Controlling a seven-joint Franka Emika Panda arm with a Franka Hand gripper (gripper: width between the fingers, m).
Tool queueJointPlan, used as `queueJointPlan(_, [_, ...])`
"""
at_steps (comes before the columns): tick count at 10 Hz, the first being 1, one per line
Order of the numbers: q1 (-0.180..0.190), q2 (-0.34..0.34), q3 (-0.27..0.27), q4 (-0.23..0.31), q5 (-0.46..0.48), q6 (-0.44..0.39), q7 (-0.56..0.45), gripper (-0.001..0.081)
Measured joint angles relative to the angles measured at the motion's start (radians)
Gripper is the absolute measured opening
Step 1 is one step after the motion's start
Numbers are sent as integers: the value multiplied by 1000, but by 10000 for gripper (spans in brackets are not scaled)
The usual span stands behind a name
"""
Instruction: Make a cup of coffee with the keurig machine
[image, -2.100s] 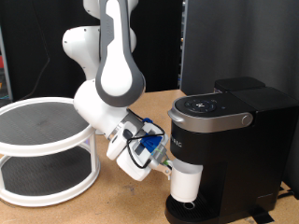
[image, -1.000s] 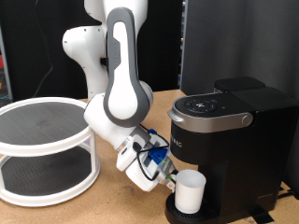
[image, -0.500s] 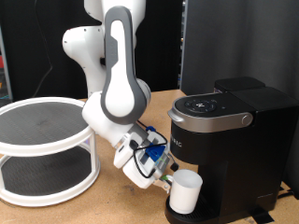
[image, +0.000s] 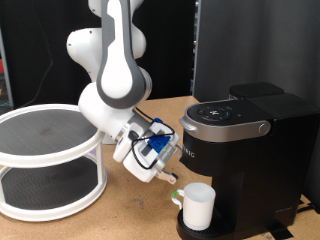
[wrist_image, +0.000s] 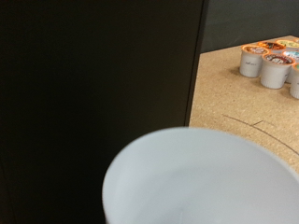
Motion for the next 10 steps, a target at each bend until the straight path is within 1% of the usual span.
queueJointPlan(4, [-18, -97, -14, -29, -69, 42, 115, 808])
queueJointPlan(5, [-21, -113, -17, -39, -79, 50, 123, 808])
queueJointPlan(6, [-21, -112, -17, -39, -79, 49, 123, 808])
queueJointPlan(7, [-22, -112, -20, -42, -102, 40, 125, 808])
queueJointPlan(8, [-31, -115, -30, -47, -149, 21, 143, 808])
queueJointPlan(10, [-65, -140, -70, -66, -267, -47, 202, 808])
